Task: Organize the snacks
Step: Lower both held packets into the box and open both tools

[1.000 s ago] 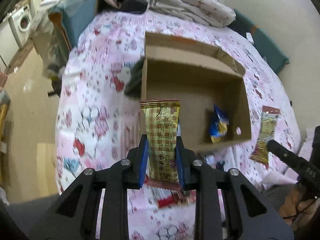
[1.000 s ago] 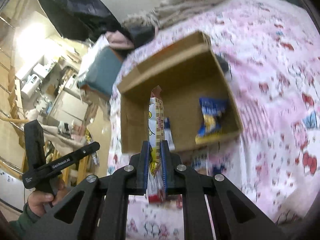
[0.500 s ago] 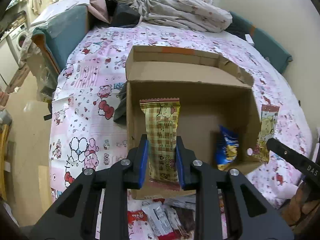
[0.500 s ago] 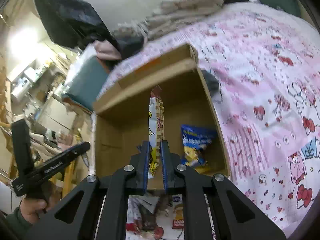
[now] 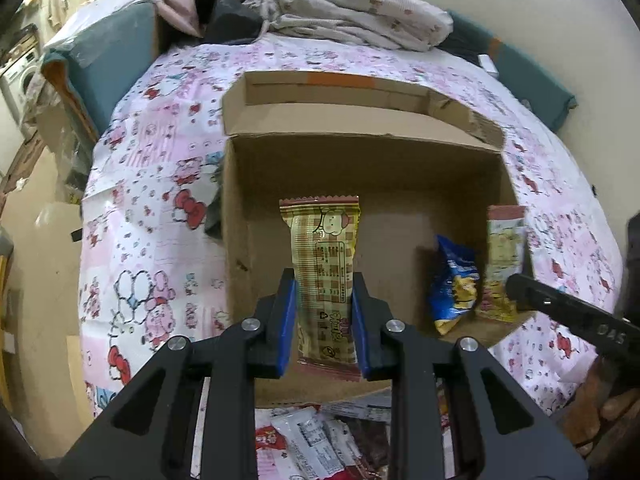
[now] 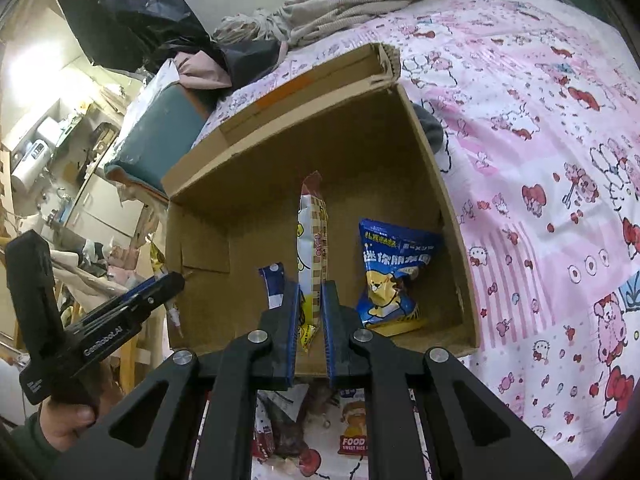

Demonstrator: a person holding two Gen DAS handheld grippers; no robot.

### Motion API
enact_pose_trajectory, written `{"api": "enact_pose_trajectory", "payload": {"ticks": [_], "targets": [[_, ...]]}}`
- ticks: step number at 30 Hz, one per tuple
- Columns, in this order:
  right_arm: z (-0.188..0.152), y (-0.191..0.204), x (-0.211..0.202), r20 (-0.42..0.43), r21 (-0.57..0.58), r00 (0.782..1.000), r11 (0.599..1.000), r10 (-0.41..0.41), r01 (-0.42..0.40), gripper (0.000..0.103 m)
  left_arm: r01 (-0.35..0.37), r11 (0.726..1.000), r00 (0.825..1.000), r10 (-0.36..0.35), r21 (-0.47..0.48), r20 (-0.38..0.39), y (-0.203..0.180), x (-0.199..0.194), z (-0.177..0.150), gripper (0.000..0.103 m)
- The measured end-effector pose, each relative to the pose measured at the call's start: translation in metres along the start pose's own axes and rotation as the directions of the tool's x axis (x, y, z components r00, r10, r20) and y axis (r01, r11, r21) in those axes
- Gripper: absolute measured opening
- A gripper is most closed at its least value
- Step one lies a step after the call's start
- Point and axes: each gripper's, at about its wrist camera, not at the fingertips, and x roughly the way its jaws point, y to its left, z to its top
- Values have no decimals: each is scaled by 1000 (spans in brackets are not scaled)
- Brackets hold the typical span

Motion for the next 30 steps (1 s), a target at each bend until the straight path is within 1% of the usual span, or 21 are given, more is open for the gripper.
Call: {"api": "enact_pose_trajectory", "payload": {"ticks": [4,11,14,16,18,19,21,22,23,24,25,26,27,30], "targets": [[0,1,3,-14,3,1000,1000,1,-1,12,-11,1000,1000,11,26,20,-5,-3,1,22],[0,1,12,-45,-1,999,1000,-8,8,12,-6,1000,1000,6,-7,-12,0,5,0,22],[-1,1,13,-49,-1,999,1000,0,0,12,4,1000,1000,-4,-8,-10,0,4,0,22],[0,1,13,-53,6,998,1000,15,-14,16,9,1000,1000,-9,4,2,-2,1,0,22],[0,1,14,-60,27,998,999,34,-32,16,9,1000,1000,-9,18,15,-5,-2,0,22],[0,1,13,-65,28,997,999,48,-46,16,17,1000,1000,-18,23,18,-6,-3,0,23],[1,5,10,-52,6,997,999,48,-48,18,41,999,999,-42,30,17,-8,-5,-1,33],[1,6,9,-45,0,998,999,49,-49,20,44,999,999,-44,31,21,-8,-6,0,44],[2,7,8,-42,-1,998,999,51,-51,28,38,999,999,-39,33,29,-9,-8,-1,57],[2,7,7,-36,-1,998,999,51,-51,43,30,999,999,-32,35,37,-10,-9,-1,65],[2,5,7,-31,1,998,999,50,-50,55,25,999,999,-26,36,46,-11,-11,0,78],[2,5,5,-20,3,999,999,47,-47,74,25,999,998,-27,36,58,-11,-13,0,85],[2,5,3,-2,1,999,999,42,-42,77,23,999,998,-25,36,65,-11,-14,0,86],[2,5,-1,16,-13,999,999,38,-37,77,9,999,998,-12,43,66,-12,-15,0,86]]}}
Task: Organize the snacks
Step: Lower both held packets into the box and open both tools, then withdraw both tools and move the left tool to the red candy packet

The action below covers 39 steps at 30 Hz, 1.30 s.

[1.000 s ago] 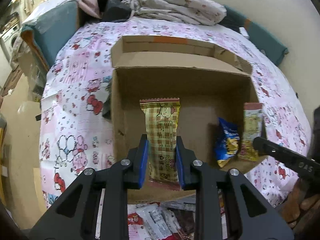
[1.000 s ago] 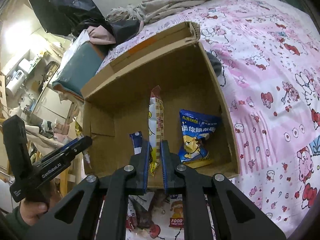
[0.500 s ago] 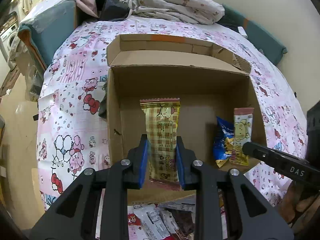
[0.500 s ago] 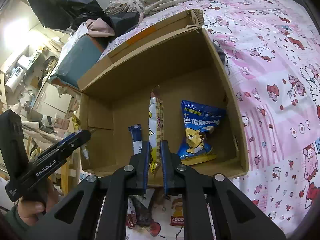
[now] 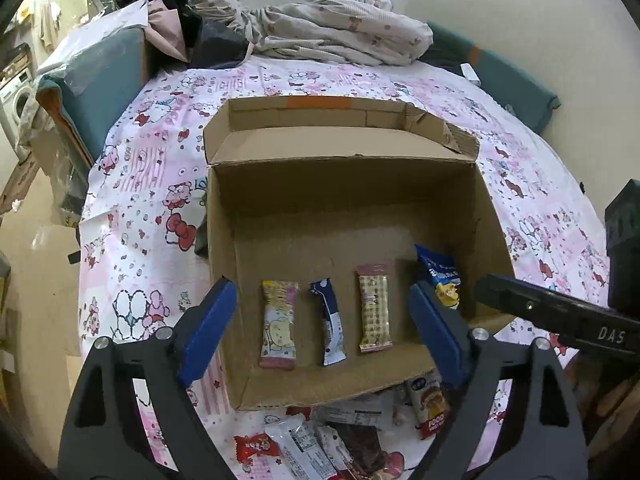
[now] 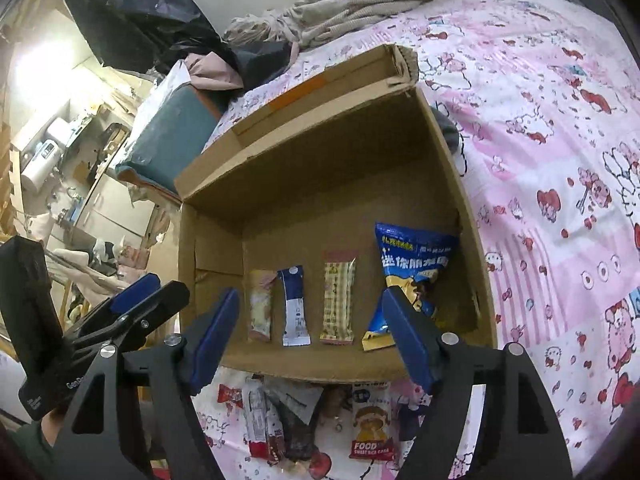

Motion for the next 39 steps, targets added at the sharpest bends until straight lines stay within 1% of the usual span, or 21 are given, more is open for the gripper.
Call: {"api": "enact_pose_trajectory", "payload": {"ticks": [5,9,14,18,23,27,31,34,39], "targets": [[-1,-3,2,-11,12,1000,1000,-11,11,77,-16,1000,1000,16,-11,-1,3,1,-1,86],[-1,0,1,-10,5,1000,1000,-15,15,77,-13,1000,1000,13,-28,10,6,-4,-3,86],[-2,3,1,-21,-3,1000,1000,-11,11,78,-41,999,999,42,-21,31,8,-10,-6,86],[-5,5,-4,-25,-18,999,1000,-21,21,78,-21,999,999,22,-25,43,11,-18,-9,86],[-14,8,-15,-26,-27,999,999,-41,40,78,-8,998,998,11,-56,66,18,-34,-16,86],[-23,13,-26,-19,-53,998,997,-63,62,78,2,998,999,1,-69,32,23,-41,-23,86],[-33,19,-33,-22,-61,998,997,-56,55,78,-31,996,999,34,-82,40,25,-53,-29,86],[-42,18,-37,-33,-47,998,998,-49,47,78,-43,994,999,45,-97,24,28,-58,-38,86],[-54,9,-42,-52,24,998,999,-38,39,78,-30,994,999,27,-109,-30,30,-60,-52,86]]}}
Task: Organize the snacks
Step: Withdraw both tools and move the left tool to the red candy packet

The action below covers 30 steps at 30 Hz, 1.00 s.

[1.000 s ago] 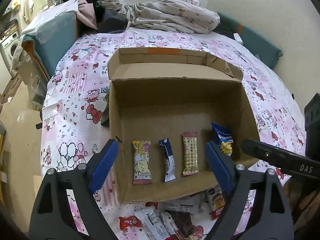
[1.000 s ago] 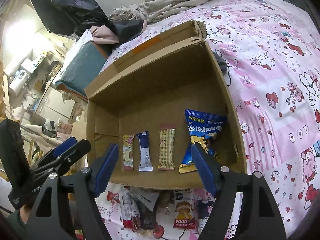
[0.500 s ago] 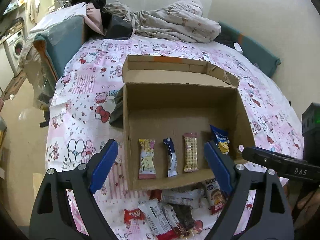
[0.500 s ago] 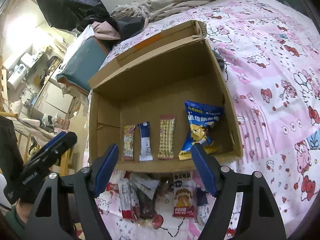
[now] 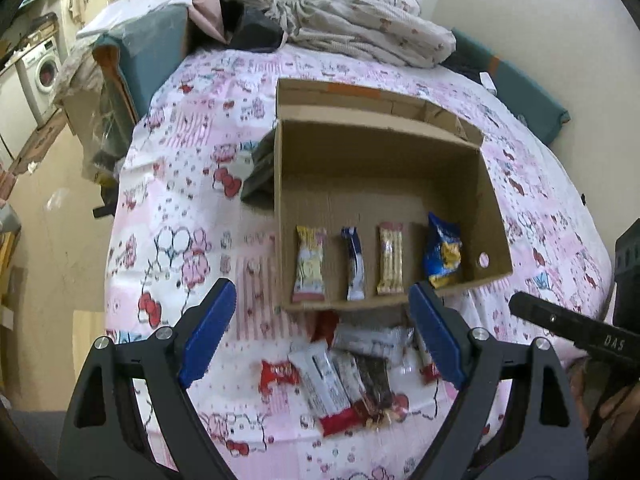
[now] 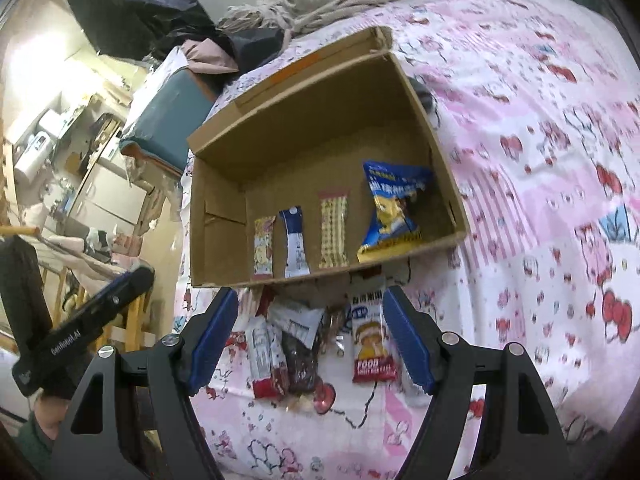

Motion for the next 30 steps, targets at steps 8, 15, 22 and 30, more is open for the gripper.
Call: {"api": "enact_pose_trajectory", "payload": {"ticks": [8,15,22,30], "targets": [[-26,-15,15,-121,70,981,984,-153,162,78,-44,997,997,39,-61,-73,17,2,-16,86],[-26,-19,12,-123,78,983,986,-135,145,78,-83,983,985,56,-164,-162,46,17,-23,86],[-26,-24,17,-139,106,980,982,-141,156,78,-110,966,944,28,-234,-328,60,56,-41,57],[-29,-21,27,-169,82,974,982,-153,169,78,-134,968,898,28,-212,-440,59,102,-60,38]]}}
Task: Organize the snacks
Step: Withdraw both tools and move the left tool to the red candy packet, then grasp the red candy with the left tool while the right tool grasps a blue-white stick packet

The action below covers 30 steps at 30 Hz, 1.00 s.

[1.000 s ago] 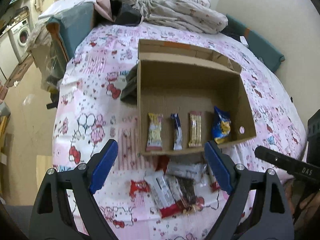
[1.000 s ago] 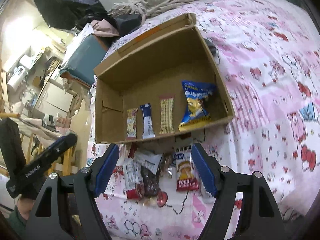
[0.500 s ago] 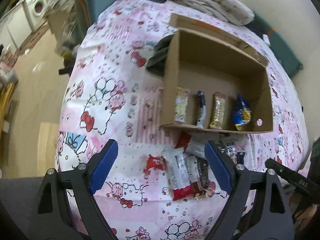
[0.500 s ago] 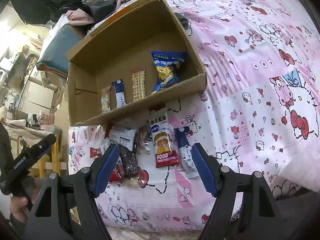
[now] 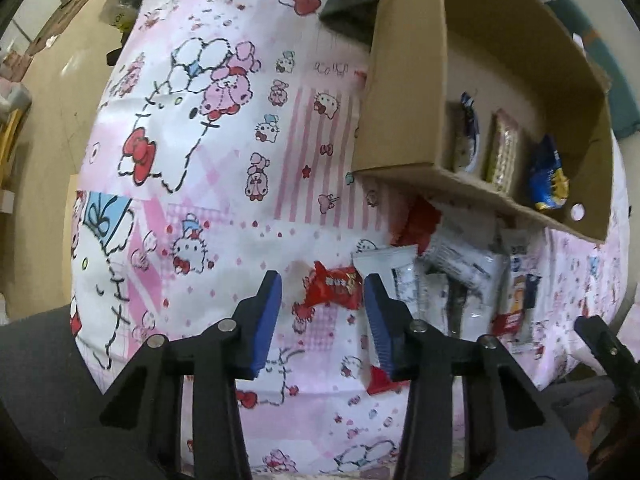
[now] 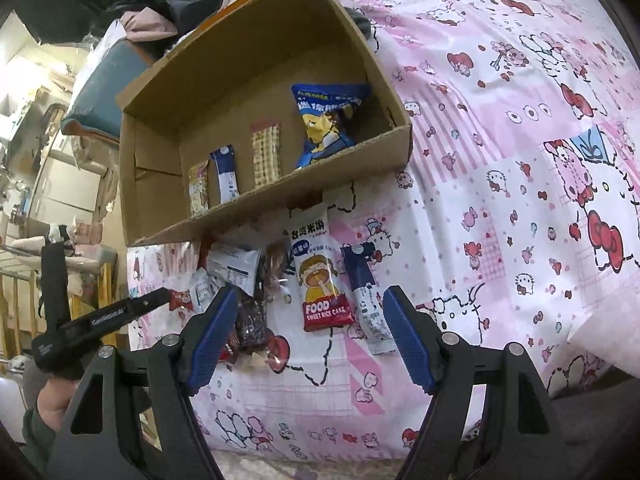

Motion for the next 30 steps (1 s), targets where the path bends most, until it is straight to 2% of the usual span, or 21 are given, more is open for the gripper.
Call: {"api": "enact_pose_trajectory", "payload": {"ticks": [7,14,15,17,22,27,30], "targets": [[2,-1,5,-12,5,1000,1000,10,-10,78,-16,1000,998,17,14,-55,-4,26,-2,38],[2,-4,9,-28,15,1000,1000,-4,4,78,-45,996,998,48,78,-42,-24,32,-6,38],[2,-4,10,-29,17,1000,1000,-3,4,78,-50,995,998,53,85,-40,-26,33,-6,37],[2,-5,10,-27,20,1000,1000,-2,3,78,-61,993,997,65,98,-35,-34,35,-5,25],[3,-7,9,-25,27,1000,1000,-6,7,78,-44,994,998,48,99,-37,-34,32,2,15],[4,-10,7,-22,45,1000,999,-2,3,78,-7,996,999,11,90,-35,-28,22,0,13],[5,-19,4,-16,88,1000,996,20,-19,78,-14,996,1000,14,94,2,-23,3,-4,12]]}}
